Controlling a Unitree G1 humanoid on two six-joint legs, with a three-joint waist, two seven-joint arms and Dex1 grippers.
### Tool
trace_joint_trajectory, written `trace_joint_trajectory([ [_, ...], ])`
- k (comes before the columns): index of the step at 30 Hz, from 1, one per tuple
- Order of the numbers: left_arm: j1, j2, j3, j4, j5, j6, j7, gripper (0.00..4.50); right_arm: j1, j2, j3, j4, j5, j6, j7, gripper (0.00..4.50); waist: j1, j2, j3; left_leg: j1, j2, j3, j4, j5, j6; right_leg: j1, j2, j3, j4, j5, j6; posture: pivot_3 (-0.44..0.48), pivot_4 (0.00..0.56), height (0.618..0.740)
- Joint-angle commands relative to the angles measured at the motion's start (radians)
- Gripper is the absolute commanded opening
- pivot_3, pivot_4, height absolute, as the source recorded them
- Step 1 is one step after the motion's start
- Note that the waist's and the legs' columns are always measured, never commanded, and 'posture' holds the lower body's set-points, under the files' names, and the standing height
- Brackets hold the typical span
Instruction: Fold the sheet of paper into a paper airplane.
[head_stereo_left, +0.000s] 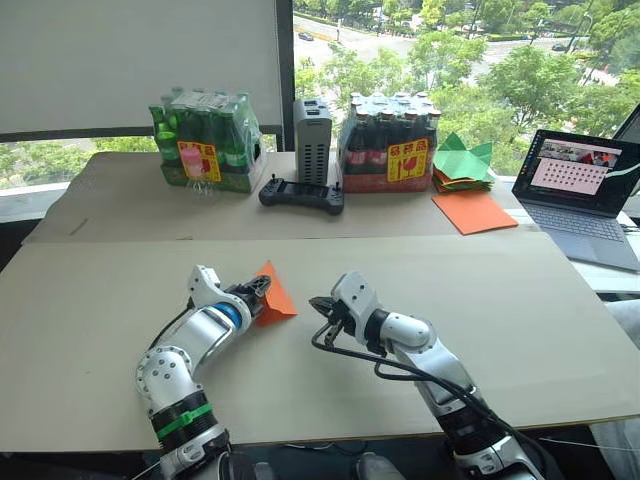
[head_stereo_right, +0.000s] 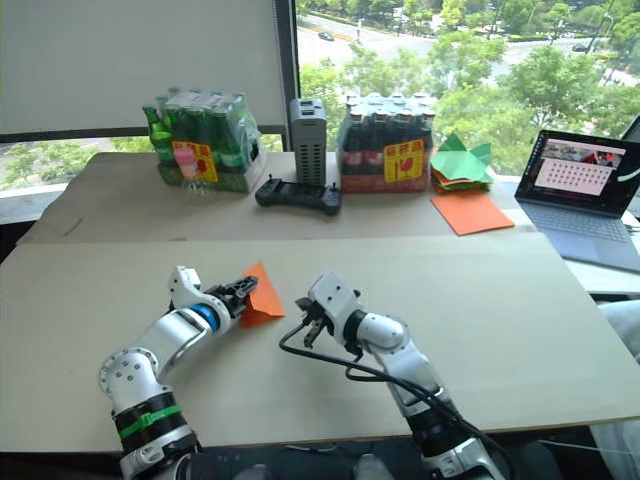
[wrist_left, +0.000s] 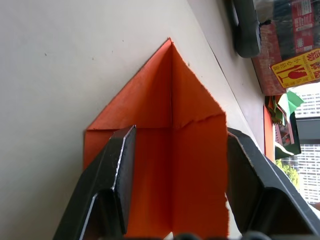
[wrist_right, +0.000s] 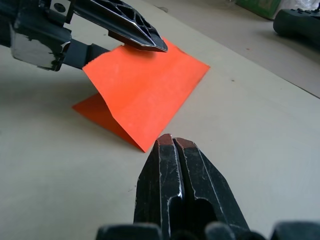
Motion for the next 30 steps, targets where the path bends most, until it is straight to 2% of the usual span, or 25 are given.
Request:
trace_joint_trajectory([
  [1,0.027,0.107,0.014,0.02,-0.096,0.034,-0.08,2.6,-0.001,0.01,0.013,-0.065,0.027,-0.049,0.024,0.29,0.002,0.0,0.0,0.0,0.0,0.0,0.0,0.0,0.0,0.0,0.0,0.0,0.0,0.0,0.0,0.0,0.15,0.74],
  [6,0.092,0.292,-0.019,0.079,-0.101,0.06,-0.252,2.61,-0.017,0.044,0.021,-0.043,0.018,-0.045,0.005,2.03,0.005,0.0,0.0,0.0,0.0,0.0,0.0,0.0,0.0,0.0,0.0,0.0,0.0,0.0,0.0,0.0,0.15,0.74],
  [9,0.12,0.356,-0.044,0.098,-0.083,0.043,-0.345,2.61,-0.031,0.064,0.027,-0.019,0.006,-0.051,-0.006,2.98,0.007,0.0,0.0,0.0,0.0,0.0,0.0,0.001,-0.001,0.0,-0.001,0.0,0.0,0.0,0.0,0.0,0.15,0.74],
  [16,0.178,0.429,-0.104,0.101,0.005,-0.007,-0.471,2.61,-0.054,0.13,0.059,0.035,-0.008,-0.057,-0.038,2.98,0.004,0.0,0.0,0.0,0.0,0.0,-0.001,0.001,-0.002,0.0,-0.001,-0.001,-0.001,0.0,0.0,0.0,0.15,0.74],
  [30,0.17,0.416,-0.092,0.091,0.028,-0.025,-0.463,2.61,-0.103,0.194,0.099,0.128,-0.077,-0.071,-0.117,2.98,0.004,0.0,0.0,0.0,0.001,0.0,-0.001,0.001,-0.002,0.0,-0.001,-0.001,-0.001,0.0,0.0,0.0,0.15,0.74],
])
